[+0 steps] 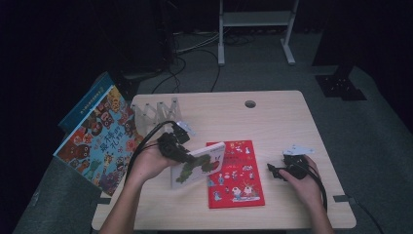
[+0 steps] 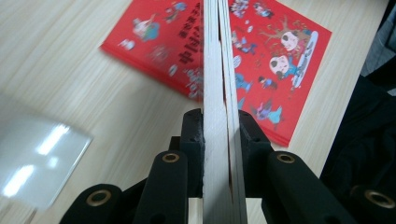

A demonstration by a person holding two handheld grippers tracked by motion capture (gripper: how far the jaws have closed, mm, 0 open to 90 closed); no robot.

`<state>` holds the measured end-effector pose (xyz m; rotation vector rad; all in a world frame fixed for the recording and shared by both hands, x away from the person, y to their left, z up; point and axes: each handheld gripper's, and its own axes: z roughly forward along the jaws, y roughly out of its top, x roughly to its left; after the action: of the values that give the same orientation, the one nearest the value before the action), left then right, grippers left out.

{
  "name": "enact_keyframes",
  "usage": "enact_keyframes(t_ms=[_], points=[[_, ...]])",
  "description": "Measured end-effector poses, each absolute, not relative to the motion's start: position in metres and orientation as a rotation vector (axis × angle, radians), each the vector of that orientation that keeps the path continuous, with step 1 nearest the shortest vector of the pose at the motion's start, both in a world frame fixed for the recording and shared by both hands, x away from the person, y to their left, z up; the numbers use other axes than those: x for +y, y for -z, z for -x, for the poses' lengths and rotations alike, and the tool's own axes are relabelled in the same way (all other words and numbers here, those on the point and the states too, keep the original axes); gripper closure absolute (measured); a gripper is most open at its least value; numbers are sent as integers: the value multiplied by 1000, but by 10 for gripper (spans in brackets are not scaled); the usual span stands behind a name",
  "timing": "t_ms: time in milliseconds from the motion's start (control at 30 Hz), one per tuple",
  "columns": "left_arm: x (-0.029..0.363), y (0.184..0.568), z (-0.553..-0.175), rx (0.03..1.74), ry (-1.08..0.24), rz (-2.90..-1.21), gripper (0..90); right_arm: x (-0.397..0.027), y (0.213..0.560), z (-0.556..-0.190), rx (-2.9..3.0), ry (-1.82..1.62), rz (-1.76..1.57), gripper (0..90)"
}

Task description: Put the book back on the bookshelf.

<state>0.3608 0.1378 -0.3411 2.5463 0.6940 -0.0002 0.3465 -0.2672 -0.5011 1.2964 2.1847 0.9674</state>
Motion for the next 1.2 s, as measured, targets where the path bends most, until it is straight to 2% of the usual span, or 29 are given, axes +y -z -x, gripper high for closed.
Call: enact_keyframes(t_ms=[700,967,1200], points=[[249,325,-347,955,-85,-2394,759,-275,503,-354,2160,-957,-1354,139],[270,320,-354,1050,-140,-2365,759,-275,503,-354,2158,-957,-1357,135],[270,321,-370,1106,-176,-2348,759,-275,503,-354,2158,-955,-1357,135]])
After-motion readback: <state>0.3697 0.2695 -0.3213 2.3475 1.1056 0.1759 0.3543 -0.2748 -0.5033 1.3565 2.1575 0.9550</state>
